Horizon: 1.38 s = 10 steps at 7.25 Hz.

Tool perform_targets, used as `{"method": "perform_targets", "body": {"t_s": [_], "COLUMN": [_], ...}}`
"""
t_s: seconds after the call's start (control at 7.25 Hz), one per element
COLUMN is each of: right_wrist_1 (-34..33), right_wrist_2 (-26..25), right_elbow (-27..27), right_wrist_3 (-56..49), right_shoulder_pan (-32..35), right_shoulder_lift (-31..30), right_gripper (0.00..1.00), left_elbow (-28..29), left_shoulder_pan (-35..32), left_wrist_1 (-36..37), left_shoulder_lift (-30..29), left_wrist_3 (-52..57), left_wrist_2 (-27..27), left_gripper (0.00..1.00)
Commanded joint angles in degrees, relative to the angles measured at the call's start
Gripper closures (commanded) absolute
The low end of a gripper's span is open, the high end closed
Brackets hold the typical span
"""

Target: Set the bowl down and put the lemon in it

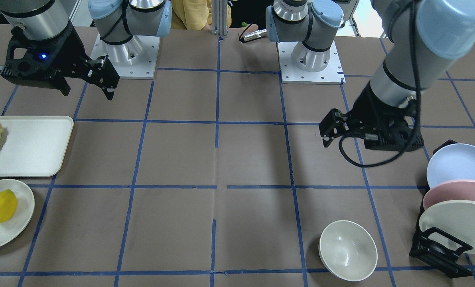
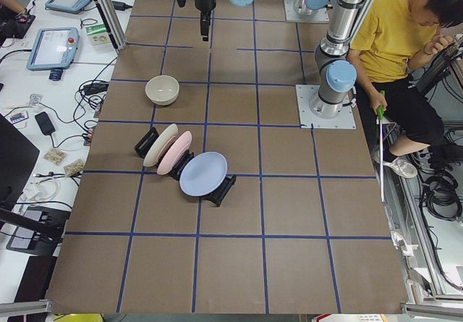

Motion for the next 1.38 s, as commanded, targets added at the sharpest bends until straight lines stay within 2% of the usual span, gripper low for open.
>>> {"method": "perform_targets", "body": {"t_s": [0.0,0.14,0.28,0.41,0.83,0.97,1.1,1.24], "right_wrist_1": [-1.51,-1.44,-2.05,-9.10,-23.54,-26.02,-29.27,-31.65], "right_wrist_2": [-0.27,-0.09,0.08,0.17,-2.64,-2.47,-3.07,-5.34], "right_elbow": [0.06,-0.03,-0.03,-0.12,-0.38,-0.56,-0.56,-0.56], "right_wrist_3": [-1.99,-3.83,-10.98,-15.75,-22.81,-23.09,-23.18,-23.19], "right_shoulder_pan": [-1.49,-6.64,-12.95,-17.19,-21.27,-23.02,-23.65,-23.74], "right_shoulder_lift": [1.28,3.12,4.79,7.94,19.27,22.27,24.91,28.07], "right_gripper": [0.00,0.00,0.00,0.00,0.00,0.00,0.00,0.00], "left_elbow": [10.44,12.40,12.33,12.25,11.81,11.28,11.10,11.10], "left_shoulder_pan": [2.90,6.22,8.95,9.33,9.24,9.24,9.24,9.24], "left_wrist_1": [3.61,8.95,15.09,16.29,16.74,16.83,17.52,17.53], "left_shoulder_lift": [-15.72,-22.06,-25.86,-28.42,-30.47,-30.91,-31.17,-31.35], "left_wrist_3": [3.10,6.86,14.12,14.28,11.40,11.91,12.52,13.05], "left_wrist_2": [0.07,0.25,-0.70,-0.63,-1.58,-3.42,-3.52,-3.53], "left_gripper": [0.00,0.00,0.00,0.00,0.00,0.13,0.53,0.85]}}
